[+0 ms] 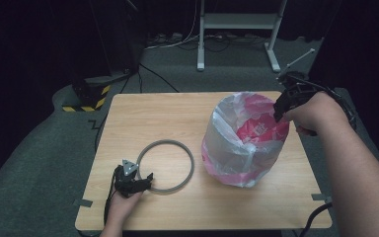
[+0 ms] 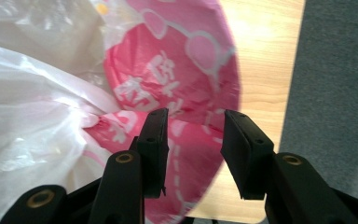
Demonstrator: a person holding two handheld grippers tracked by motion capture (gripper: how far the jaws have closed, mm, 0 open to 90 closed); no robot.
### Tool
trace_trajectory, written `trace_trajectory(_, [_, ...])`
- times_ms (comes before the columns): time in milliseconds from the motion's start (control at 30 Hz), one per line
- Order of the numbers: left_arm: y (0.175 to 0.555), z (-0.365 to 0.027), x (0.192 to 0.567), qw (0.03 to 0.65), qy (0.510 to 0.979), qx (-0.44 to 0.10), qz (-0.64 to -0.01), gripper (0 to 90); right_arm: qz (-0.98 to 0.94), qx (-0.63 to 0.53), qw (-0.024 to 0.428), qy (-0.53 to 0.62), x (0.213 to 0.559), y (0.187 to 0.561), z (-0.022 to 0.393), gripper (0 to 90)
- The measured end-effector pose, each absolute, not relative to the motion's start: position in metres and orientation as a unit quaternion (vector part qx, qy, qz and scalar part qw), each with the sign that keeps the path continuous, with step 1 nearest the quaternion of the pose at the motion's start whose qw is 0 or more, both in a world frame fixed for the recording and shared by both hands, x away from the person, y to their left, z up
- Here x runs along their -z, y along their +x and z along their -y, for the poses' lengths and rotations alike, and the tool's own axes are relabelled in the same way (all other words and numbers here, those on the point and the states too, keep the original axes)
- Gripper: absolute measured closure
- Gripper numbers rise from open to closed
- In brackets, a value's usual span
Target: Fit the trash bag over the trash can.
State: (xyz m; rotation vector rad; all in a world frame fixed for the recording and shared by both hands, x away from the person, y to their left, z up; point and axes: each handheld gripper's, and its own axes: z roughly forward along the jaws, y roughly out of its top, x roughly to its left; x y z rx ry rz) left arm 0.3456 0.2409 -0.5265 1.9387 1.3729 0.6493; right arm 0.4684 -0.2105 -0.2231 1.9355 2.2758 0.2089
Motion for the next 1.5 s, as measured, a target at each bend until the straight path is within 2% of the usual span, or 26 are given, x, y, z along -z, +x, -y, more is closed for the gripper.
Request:
trace_trajectory(700, [0.346,-0.240,0.527,0.332,0.743,-0.249,-0.526,16.2,-0.739,-0.058,0.082,0.667,0.233,0.464,0.252,66.5])
trace_trajectory(867, [0.346,-0.240,0.527,0.333,0.743,-0.249,-0.525,16.2,-0.734,-0.056,0.076,0.672,0.256,0.464,0.259,66.1])
trace_trajectory(1133, [0.346,-0.241,0.527,0.331,0.744,-0.249,-0.524,16.2,-0.721,-0.064,0.049,0.688,0.313,0.465,0.273,63.2])
trace_trajectory(1367, [0.346,-0.240,0.527,0.331,0.744,-0.250,-0.524,16.2,-0.718,-0.072,0.039,0.691,0.349,0.462,0.279,61.7])
trace_trajectory(1467, [0.346,-0.240,0.527,0.331,0.744,-0.249,-0.524,16.2,-0.714,-0.072,0.035,0.696,0.381,0.460,0.285,60.2])
trace_trajectory(1500, [0.346,-0.240,0.527,0.331,0.744,-0.249,-0.524,16.2,-0.714,-0.072,0.035,0.696,0.381,0.460,0.285,60.2])
